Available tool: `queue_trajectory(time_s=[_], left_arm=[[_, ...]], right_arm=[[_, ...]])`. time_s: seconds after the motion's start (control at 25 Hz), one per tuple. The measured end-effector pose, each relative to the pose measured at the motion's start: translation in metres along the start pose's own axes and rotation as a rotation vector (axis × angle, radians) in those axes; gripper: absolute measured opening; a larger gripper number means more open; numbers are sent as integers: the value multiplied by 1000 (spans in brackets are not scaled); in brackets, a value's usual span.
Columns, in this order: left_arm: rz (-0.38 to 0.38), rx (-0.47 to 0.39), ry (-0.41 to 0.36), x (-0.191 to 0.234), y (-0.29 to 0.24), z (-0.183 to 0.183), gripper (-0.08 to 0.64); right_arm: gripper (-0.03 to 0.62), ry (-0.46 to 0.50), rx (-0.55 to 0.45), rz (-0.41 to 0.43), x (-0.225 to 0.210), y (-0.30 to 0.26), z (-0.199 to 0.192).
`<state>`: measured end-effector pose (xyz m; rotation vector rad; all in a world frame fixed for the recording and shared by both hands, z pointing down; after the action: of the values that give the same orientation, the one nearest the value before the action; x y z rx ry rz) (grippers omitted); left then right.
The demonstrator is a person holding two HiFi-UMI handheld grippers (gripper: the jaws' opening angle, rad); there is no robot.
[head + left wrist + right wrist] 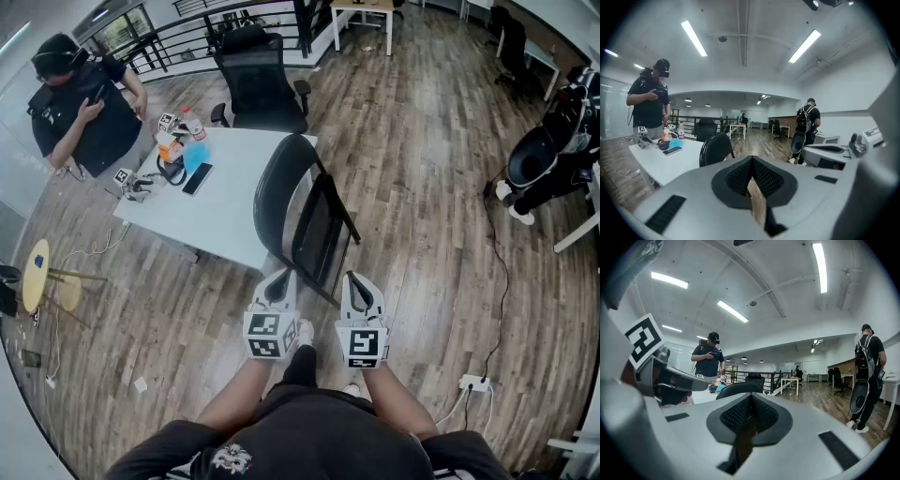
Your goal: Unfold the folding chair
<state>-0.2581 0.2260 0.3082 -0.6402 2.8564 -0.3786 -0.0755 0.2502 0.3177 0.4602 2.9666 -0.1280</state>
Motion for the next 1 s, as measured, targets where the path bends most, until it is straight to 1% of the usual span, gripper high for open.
queue_trajectory(time_s=[0.2, 0.4, 0.56, 0.72, 0.76, 0.88, 0.92, 0.96, 1.0], left_arm=[[-17, 16, -13, 67, -48, 13, 5], [-53, -12, -15, 124, -90, 24, 5], [-48, 22, -26, 164, -123, 28, 5], [-53, 15, -39, 194, -151, 37, 6], [-53, 22, -42, 200, -157, 39, 19], [-68, 62, -31, 213, -171, 42, 108], [-72, 77, -30, 216, -176, 43, 122], [-76, 96, -29, 220, -182, 43, 138], [-82, 116, -27, 222, -189, 42, 152]], right_arm=[[14, -17, 49, -38, 18, -75, -2], [15, -26, 100, -86, 29, -145, -10], [14, -21, 123, -126, 32, -192, -17], [15, -34, 162, -174, 32, -233, -33], [15, -39, 177, -185, 33, -241, -37], [17, -71, 224, -199, 34, -263, -47], [23, -85, 243, -200, 34, -271, -50], [67, -97, 265, -199, 33, -280, -54], [139, -108, 287, -201, 31, -289, -59]])
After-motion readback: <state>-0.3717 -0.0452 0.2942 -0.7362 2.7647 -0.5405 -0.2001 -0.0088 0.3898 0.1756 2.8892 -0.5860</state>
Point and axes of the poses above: the fingertips, and each gripper's own axes: y backward along the fingers, x to its left, z out of its top, the point moved 9 cm from there along y, backward along the fingers, and after that the axes turned 13 degrees about -y, right-handed, at the moved point
